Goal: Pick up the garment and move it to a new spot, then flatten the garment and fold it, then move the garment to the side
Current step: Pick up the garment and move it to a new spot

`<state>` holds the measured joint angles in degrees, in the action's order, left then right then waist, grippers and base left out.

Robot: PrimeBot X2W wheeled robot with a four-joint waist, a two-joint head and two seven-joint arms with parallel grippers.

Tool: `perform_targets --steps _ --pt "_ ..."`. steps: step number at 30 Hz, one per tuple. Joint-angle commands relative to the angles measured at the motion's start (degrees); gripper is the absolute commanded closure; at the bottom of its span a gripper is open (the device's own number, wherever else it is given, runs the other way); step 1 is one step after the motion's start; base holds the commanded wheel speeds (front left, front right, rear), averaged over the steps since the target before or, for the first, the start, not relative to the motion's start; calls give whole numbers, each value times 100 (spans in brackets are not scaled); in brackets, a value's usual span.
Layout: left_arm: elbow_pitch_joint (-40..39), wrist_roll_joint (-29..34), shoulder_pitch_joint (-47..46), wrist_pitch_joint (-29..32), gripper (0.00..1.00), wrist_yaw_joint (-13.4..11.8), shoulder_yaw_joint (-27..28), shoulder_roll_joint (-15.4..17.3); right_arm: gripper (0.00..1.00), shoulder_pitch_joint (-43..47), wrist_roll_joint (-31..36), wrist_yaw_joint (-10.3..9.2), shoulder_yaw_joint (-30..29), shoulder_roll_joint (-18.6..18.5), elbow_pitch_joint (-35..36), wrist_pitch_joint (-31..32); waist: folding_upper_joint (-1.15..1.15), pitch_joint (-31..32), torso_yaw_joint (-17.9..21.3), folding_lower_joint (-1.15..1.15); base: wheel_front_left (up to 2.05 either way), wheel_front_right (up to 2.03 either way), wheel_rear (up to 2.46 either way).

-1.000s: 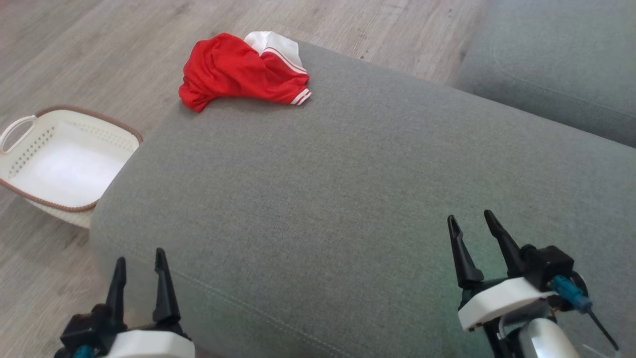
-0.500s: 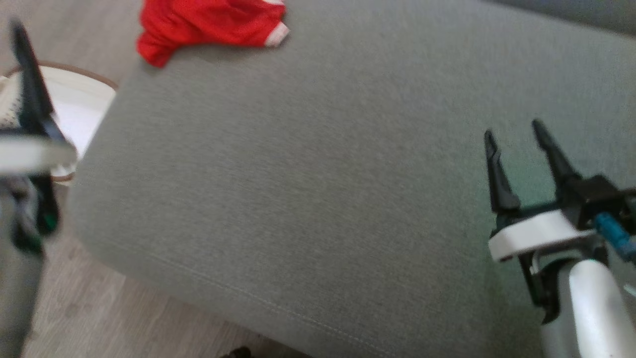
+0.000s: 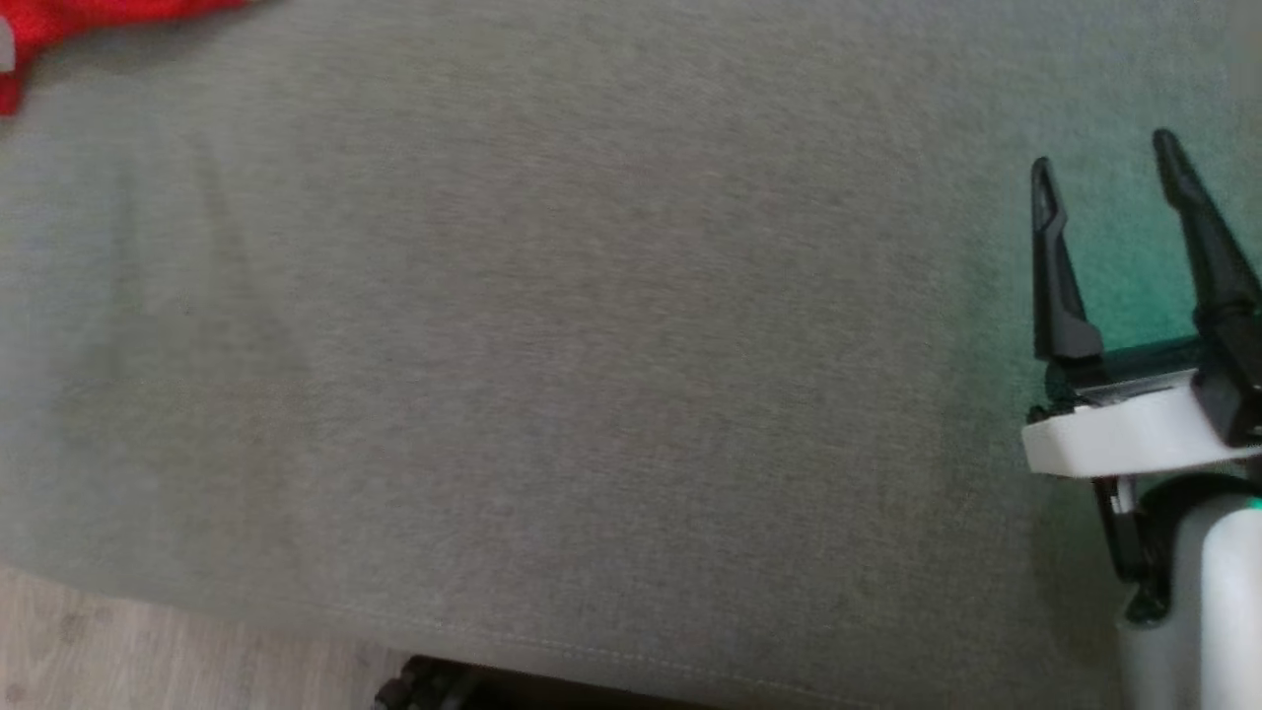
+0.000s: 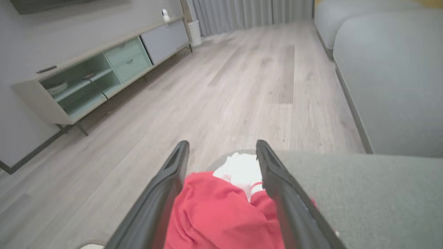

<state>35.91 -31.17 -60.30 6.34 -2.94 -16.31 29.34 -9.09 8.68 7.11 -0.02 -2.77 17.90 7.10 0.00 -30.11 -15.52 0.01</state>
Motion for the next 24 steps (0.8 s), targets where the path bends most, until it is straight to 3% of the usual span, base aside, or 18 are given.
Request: perform_targets --steps 1,16,17,18,19,20,24 --pt "236 84 -315 77 0 48 127 322 0 -19 72 37 155 -10 408 61 0 -486 441 -1 0 0 0" --pt "2022 123 -933 -92 0 320 -82 170 0 179 148 37 84 -10 928 148 0 -1049 766 -1 0 0 0" --pt "2107 116 -973 -98 25 351 -92 150 0 175 143 37 75 -10 928 141 0 -1064 765 -1 0 0 0" --pt "2183 112 -1011 -117 56 383 -105 131 0 168 132 37 67 -10 921 132 0 -1074 763 -1 0 0 0" --pt "2253 112 -1042 -150 70 407 -118 111 0 156 118 37 65 -10 908 121 0 -1074 762 -1 0 0 0" --pt "2312 125 -1069 -203 100 424 -138 94 0 144 100 37 67 -10 889 109 0 -1061 761 -1 0 0 0" --pt "2491 253 -1232 -395 100 461 -255 149 0 72 11 37 57 -10 771 25 0 -936 777 -1 0 0 0"
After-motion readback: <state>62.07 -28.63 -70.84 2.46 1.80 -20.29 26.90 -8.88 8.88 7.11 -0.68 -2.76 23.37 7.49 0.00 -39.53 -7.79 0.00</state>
